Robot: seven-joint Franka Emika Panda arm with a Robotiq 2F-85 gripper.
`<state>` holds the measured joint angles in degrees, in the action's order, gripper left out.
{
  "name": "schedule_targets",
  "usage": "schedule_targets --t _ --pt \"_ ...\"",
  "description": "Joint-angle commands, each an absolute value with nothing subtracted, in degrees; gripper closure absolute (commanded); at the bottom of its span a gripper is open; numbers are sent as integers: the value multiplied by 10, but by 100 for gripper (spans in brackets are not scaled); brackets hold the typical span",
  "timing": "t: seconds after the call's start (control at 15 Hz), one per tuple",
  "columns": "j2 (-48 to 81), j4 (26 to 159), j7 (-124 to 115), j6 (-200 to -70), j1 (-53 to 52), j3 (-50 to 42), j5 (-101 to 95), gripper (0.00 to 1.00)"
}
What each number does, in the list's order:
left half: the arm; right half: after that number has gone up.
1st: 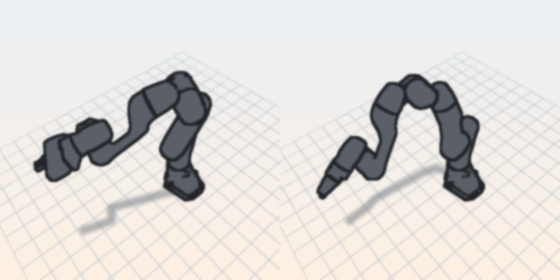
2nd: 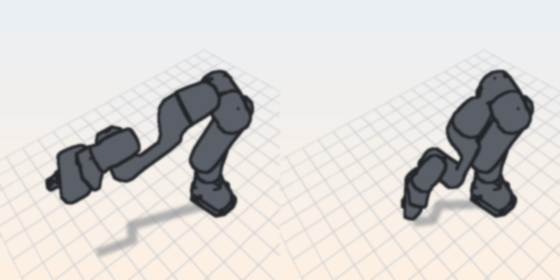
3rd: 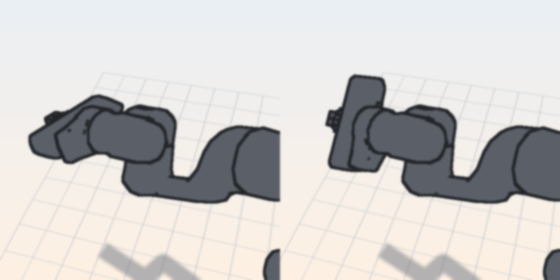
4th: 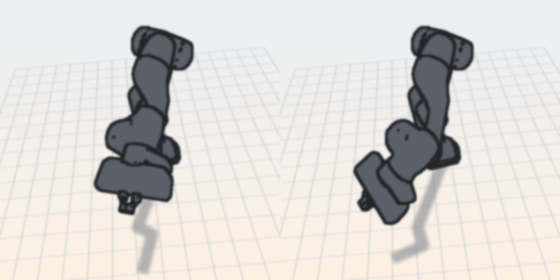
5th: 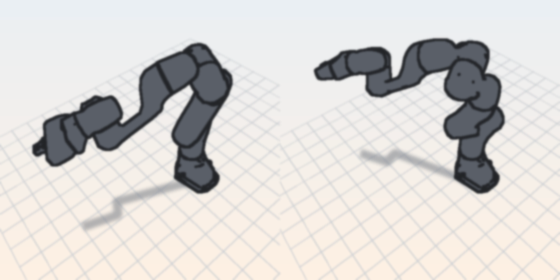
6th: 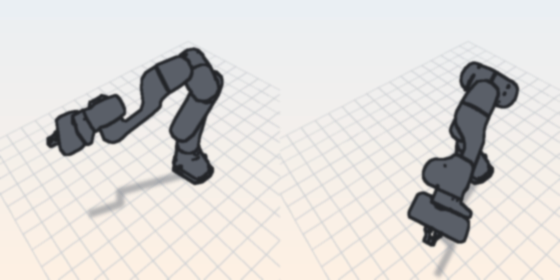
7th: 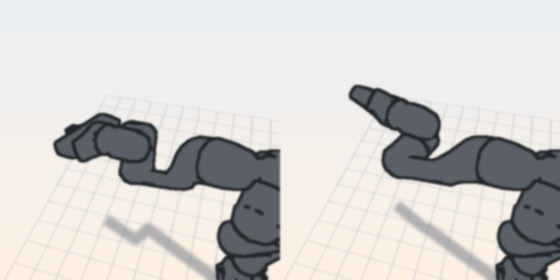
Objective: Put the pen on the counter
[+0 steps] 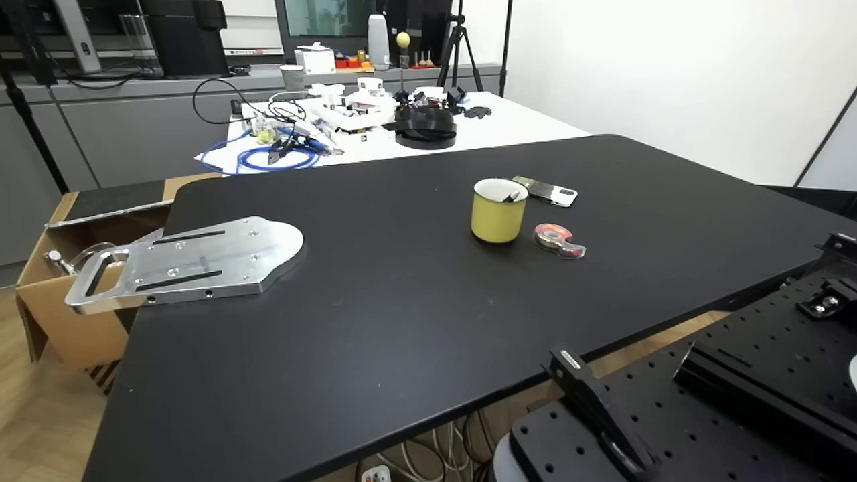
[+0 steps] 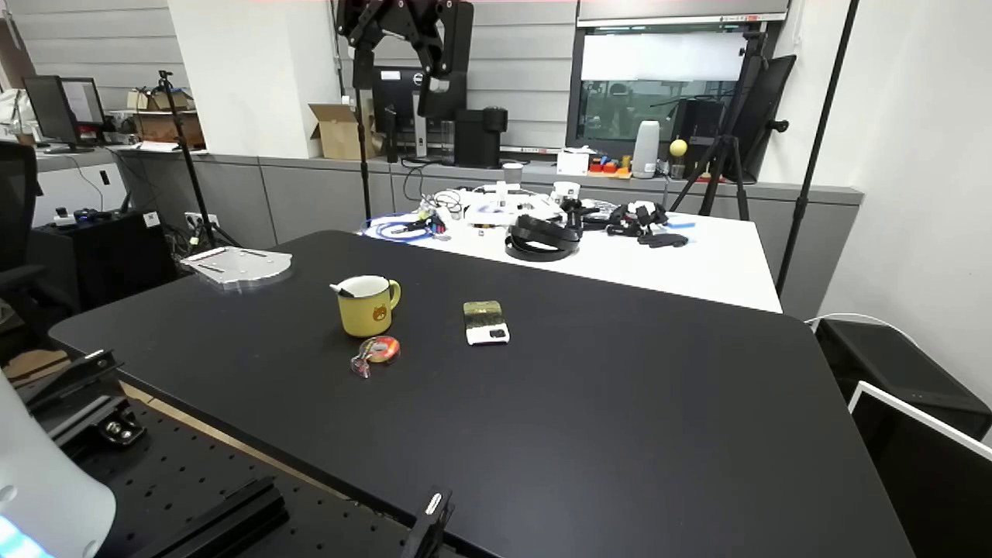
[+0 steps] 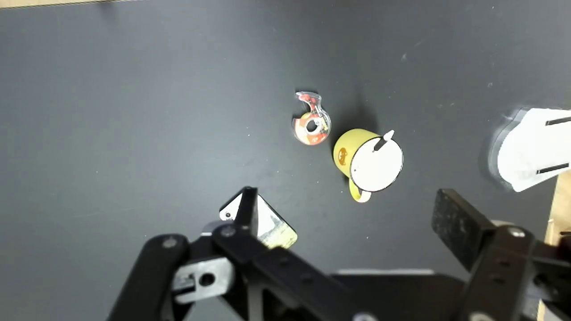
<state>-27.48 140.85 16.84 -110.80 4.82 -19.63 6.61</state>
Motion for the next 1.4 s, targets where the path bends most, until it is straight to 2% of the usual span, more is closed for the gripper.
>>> schedule_targets --t 0.0,0.53,0.93,1.33 --pt "-272 1407 175 -1106 64 -182 73 0" --pt "-284 1412 181 -1148 61 -156 62 0" --pt "-261 1401 142 -1214 42 -77 30 0" --pt "-192 1353 86 -1203 9 -3 -1 0"
